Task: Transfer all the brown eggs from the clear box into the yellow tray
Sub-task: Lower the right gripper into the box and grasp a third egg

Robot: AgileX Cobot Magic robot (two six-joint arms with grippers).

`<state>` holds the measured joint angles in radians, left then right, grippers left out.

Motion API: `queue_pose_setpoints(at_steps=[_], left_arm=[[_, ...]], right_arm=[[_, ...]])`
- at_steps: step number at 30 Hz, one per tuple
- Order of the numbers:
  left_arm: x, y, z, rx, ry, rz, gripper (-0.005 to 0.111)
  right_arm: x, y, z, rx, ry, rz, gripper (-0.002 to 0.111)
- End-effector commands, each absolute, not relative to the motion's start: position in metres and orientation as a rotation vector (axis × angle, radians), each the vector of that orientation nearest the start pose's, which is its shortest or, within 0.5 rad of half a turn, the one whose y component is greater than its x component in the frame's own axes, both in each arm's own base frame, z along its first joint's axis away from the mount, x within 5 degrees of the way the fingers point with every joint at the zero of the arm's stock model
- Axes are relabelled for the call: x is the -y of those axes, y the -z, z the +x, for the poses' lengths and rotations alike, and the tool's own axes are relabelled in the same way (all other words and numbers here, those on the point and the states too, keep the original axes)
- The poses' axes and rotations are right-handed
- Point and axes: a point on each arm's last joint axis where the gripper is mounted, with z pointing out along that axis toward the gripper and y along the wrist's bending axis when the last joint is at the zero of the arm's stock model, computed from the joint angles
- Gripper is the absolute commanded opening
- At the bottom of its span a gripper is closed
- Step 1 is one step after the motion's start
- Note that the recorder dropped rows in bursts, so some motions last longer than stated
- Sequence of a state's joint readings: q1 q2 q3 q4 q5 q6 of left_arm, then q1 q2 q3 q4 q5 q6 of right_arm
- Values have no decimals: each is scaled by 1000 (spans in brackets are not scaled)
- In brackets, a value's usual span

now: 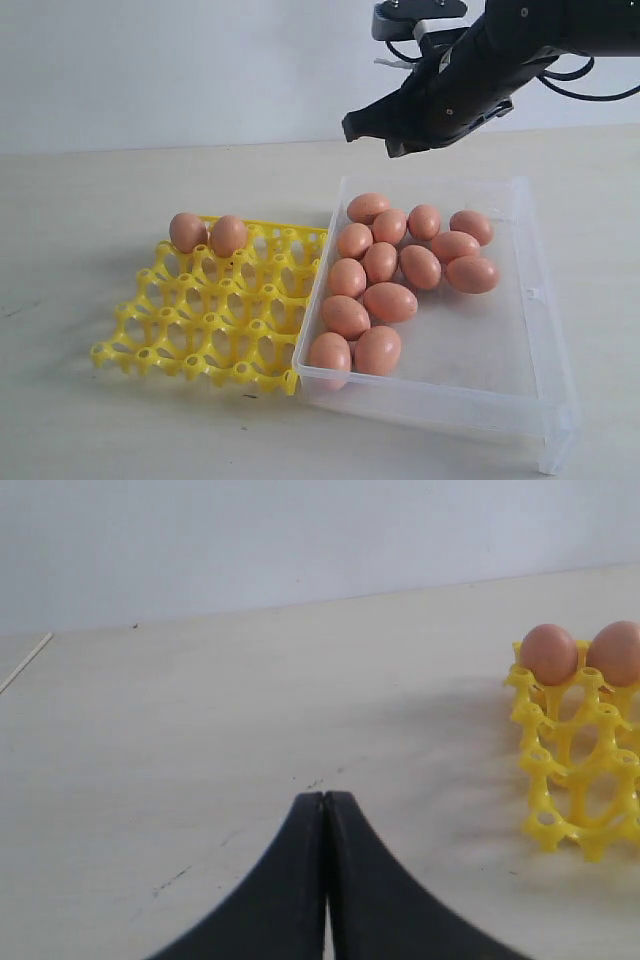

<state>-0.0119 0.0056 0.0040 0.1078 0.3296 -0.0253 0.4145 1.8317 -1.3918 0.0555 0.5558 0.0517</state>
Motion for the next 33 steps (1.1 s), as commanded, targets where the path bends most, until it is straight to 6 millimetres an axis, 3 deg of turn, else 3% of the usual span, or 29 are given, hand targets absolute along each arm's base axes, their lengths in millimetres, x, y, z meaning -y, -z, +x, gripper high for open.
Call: queue_pose_setpoints(at_steps=[1,6,12,14,21,33], left_arm=[[-2,-185,54,-1798,-68,47,0],[-2,-185,54,-1798,-68,47,0],[-2,-185,54,-1798,-68,47,0],[-2,-185,54,-1798,-68,47,0],[-2,-185,54,-1798,-68,47,0],[-2,-185,54,-1798,-68,47,0]], right_arm=[[-170,-243,372,-2470,-241,-435,0],[-170,-217,371,-2527,-203,-505,9],[-165,-186,381,-2572,-154,-518,41],[-162,-176,385,-2588,-136,-524,46],[-153,-147,391,-2665,-111,-502,47],[-151,-123,394,-2703,-98,-511,47]])
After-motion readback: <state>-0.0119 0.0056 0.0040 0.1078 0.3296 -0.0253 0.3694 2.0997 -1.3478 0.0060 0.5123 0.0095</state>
